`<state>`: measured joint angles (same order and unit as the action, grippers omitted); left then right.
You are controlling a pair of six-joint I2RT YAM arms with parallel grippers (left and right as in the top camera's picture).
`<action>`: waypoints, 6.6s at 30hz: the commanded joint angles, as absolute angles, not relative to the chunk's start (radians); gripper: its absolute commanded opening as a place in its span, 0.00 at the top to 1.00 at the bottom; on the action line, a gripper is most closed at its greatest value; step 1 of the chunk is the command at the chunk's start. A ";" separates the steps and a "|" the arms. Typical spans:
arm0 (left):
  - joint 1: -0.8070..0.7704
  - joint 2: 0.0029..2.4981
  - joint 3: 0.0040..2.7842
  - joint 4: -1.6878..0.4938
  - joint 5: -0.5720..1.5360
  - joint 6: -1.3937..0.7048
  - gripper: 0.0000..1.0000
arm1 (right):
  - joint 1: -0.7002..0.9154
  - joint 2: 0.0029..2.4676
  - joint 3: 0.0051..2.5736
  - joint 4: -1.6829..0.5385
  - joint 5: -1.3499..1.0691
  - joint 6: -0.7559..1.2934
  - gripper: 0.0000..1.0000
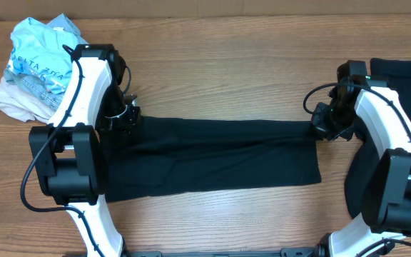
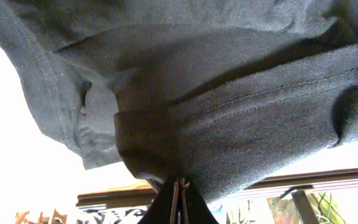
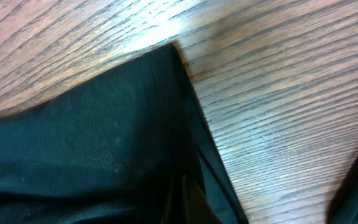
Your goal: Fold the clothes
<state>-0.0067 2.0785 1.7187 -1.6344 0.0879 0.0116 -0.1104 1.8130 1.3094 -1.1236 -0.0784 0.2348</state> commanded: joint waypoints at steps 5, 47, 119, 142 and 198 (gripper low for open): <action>0.009 1.996 1.731 -1.642 0.101 0.046 0.96 | -0.109 1.814 1.342 -1.144 -0.083 0.234 0.95; 0.008 1.946 1.579 -1.512 0.063 0.027 0.96 | -0.109 1.814 1.342 -1.271 -0.078 0.234 0.74; 0.006 1.946 1.579 -1.498 0.070 0.027 0.96 | -0.108 1.825 1.192 -0.700 -0.124 0.125 0.95; -0.007 1.956 1.524 -1.174 0.104 0.074 0.91 | -0.108 1.824 1.224 -0.822 -0.203 0.126 0.83; 0.138 1.950 1.589 -1.017 0.266 0.076 0.82 | -0.134 1.858 1.094 -0.899 -0.106 0.212 0.78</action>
